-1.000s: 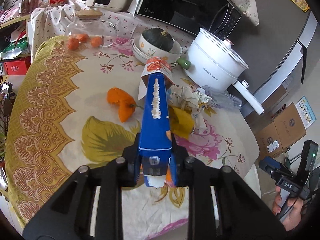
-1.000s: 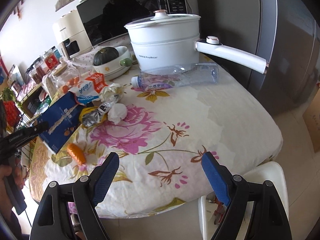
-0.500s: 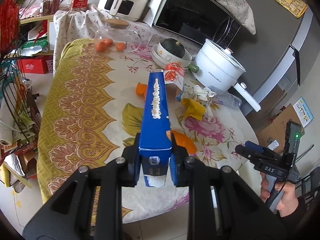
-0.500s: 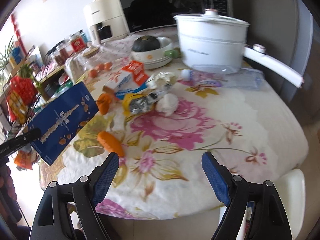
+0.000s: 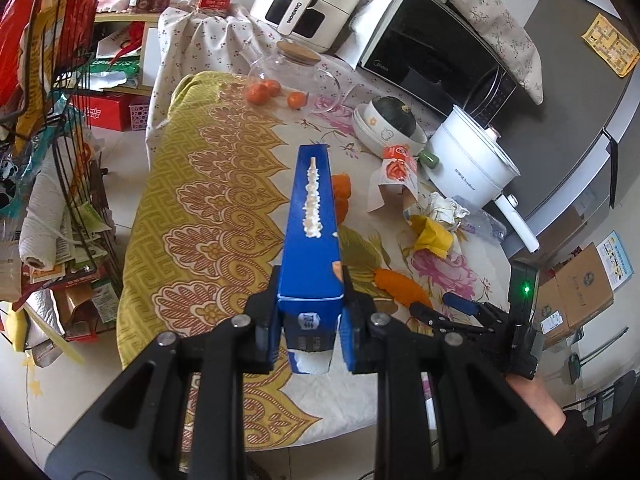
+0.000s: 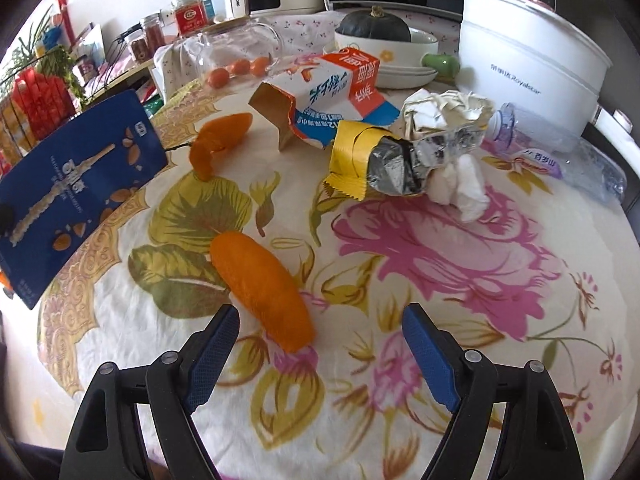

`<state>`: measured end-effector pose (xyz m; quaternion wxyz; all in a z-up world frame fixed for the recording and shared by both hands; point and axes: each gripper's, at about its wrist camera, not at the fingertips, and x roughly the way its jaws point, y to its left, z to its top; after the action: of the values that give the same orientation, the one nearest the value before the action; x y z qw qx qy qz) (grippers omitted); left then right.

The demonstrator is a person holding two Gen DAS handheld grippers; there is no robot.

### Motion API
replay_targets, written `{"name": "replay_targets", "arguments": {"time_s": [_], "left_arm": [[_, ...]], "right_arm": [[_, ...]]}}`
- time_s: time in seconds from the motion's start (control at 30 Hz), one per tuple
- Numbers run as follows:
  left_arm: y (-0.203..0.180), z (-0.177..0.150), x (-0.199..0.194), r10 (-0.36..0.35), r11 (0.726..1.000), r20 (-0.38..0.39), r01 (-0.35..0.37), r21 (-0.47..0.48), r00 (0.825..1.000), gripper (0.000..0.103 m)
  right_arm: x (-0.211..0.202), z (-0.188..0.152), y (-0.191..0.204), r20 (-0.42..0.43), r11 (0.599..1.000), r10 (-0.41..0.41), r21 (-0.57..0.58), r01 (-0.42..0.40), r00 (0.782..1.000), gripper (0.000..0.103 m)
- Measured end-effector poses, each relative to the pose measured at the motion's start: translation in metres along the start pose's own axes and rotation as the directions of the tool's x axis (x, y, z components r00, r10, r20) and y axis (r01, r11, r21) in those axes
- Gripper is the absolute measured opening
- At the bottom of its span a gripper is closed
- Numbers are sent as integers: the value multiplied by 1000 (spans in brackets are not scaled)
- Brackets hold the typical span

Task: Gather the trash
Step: 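Grasp the orange vegetable piece with the right gripper while the left gripper holds the blue box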

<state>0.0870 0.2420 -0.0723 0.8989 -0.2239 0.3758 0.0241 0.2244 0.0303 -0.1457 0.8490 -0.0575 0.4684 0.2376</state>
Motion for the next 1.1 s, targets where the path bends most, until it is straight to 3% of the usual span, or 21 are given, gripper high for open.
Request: {"name": "replay_targets", "arguments": {"time_s": [0.27,0.33,0.4,0.5,0.73,1.1], "left_arm": [[17,-7,3,7,1000,-26,-8,-25,1000,26],[18,-9,5,5,1000,-36,-6,-26,999,26],[19,-11,6,2,1000,-49,-4,-30,999,26],[21,-12,9,-11,999,-61,8,-45,998,26],[22,-13,8,-88,989,-52,81,-123,995,26],[-5,-12,-1,-136,987,-24,133,-86,990,26]], "right_arm": [[8,8,17,32,999,10,-43,-9,999,67],[9,9,21,40,998,25,-58,-23,999,55],[9,10,25,37,996,45,-74,-42,998,34],[6,9,26,30,995,66,-81,-63,997,20],[-17,6,20,60,994,66,-85,-61,996,15],[-65,0,-2,117,997,50,-67,-43,992,14]]}}
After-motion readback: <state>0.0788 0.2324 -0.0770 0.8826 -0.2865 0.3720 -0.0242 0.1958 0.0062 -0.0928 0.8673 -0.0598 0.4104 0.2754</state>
